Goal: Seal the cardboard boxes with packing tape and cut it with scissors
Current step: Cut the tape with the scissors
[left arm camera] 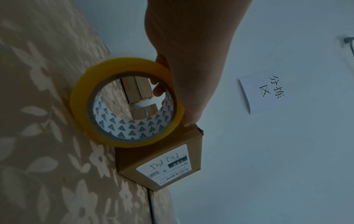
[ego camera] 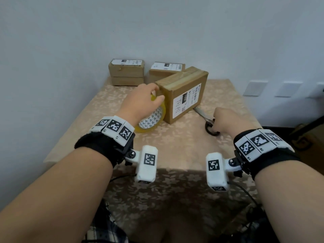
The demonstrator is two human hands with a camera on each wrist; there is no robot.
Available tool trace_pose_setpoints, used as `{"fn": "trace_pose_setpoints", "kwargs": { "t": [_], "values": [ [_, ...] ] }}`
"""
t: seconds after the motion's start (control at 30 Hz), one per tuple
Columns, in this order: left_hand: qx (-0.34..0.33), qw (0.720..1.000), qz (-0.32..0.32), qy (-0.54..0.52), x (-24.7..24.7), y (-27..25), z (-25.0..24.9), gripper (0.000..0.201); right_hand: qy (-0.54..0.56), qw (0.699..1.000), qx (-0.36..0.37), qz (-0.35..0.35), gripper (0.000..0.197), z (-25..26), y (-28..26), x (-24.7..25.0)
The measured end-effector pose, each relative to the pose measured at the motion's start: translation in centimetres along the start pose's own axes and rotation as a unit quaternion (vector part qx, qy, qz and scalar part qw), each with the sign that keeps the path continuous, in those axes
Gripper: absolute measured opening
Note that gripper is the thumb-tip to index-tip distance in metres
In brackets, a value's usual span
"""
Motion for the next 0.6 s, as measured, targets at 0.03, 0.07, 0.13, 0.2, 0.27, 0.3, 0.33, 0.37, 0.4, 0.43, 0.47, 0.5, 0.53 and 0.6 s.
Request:
{"fn": "trace_pose_setpoints", "kwargs": {
  "t": [0.03, 0.07, 0.13, 0.2, 0.27, 0.3, 0.33, 0.37, 0.4, 0.43, 0.47, 0.5, 0.53, 0.6],
  "values": [
    [0.001, 1.000, 0.004, -0.003, -0.1, 0.1, 0.1, 0.047, 0.004, 1.000, 0.002, -0.003, 0.030, 0.0, -0.1, 0.2],
    [0.002, 1.000, 0.010, -0.002, -0.3, 0.1, 0.3, 0.051, 0.007, 1.000, 0.003, -0.014, 0.034, 0.0, -0.2, 0.7],
    [0.005, 1.000, 0.021, 0.012, -0.7, 0.1, 0.6, 0.059, 0.007, 0.999, 0.002, -0.041, 0.032, -0.1, -0.4, 1.8],
    [0.005, 0.999, 0.023, 0.023, -0.9, 0.2, 0.7, 0.061, -0.011, 0.998, -0.010, -0.056, 0.014, -0.6, -0.8, 2.6],
    [0.009, 1.000, 0.022, 0.019, -1.1, 0.3, 0.6, 0.060, -0.030, 0.997, -0.033, -0.062, 0.014, -1.4, -1.2, 3.1],
    [0.014, 1.000, 0.022, 0.014, -1.3, 0.3, 0.6, 0.059, -0.041, 0.997, -0.043, -0.054, 0.016, -1.8, -1.5, 3.1],
    [0.019, 1.000, 0.021, 0.010, -1.4, 0.3, 0.6, 0.058, -0.048, 0.996, -0.055, -0.049, 0.016, -2.3, -1.7, 3.1],
    [0.022, 1.000, 0.019, 0.007, -1.4, 0.3, 0.5, 0.057, -0.051, 0.995, -0.068, -0.048, 0.016, -2.8, -1.8, 3.2],
    [0.023, 1.000, 0.017, 0.007, -1.6, 0.3, 0.5, 0.057, -0.049, 0.994, -0.085, -0.048, 0.017, -3.4, -1.9, 3.3],
    [0.024, 1.000, 0.018, 0.008, -1.7, 0.3, 0.4, 0.057, -0.040, 0.993, -0.101, -0.051, 0.017, -3.8, -2.1, 3.5],
    [0.023, 0.999, 0.021, 0.008, -1.8, 0.3, 0.3, 0.056, -0.028, 0.991, -0.119, -0.058, 0.015, -4.3, -2.3, 3.7],
    [0.020, 0.999, 0.024, 0.010, -2.0, 0.3, 0.1, 0.056, -0.007, 0.988, -0.136, -0.070, 0.012, -4.9, -2.3, 3.7],
    [0.014, 0.999, 0.025, 0.014, -2.0, 0.4, -0.1, 0.056, 0.021, 0.985, -0.150, -0.086, 0.010, -5.3, -2.4, 3.7],
    [0.007, 0.999, 0.022, 0.026, -2.1, 0.4, -0.5, 0.055, 0.087, 0.974, -0.167, -0.123, 0.009, -6.0, -2.5, 3.6]
  ]
}}
Point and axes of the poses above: each hand's wrist, its own y-axis towards the middle knuckle, its own x-axis out of the back of the hand, z = x × y, the point moved 10 cm from there along y, towards the middle knuckle, and after that the axes turned 12 degrees about -z, right-handed, at the moved point
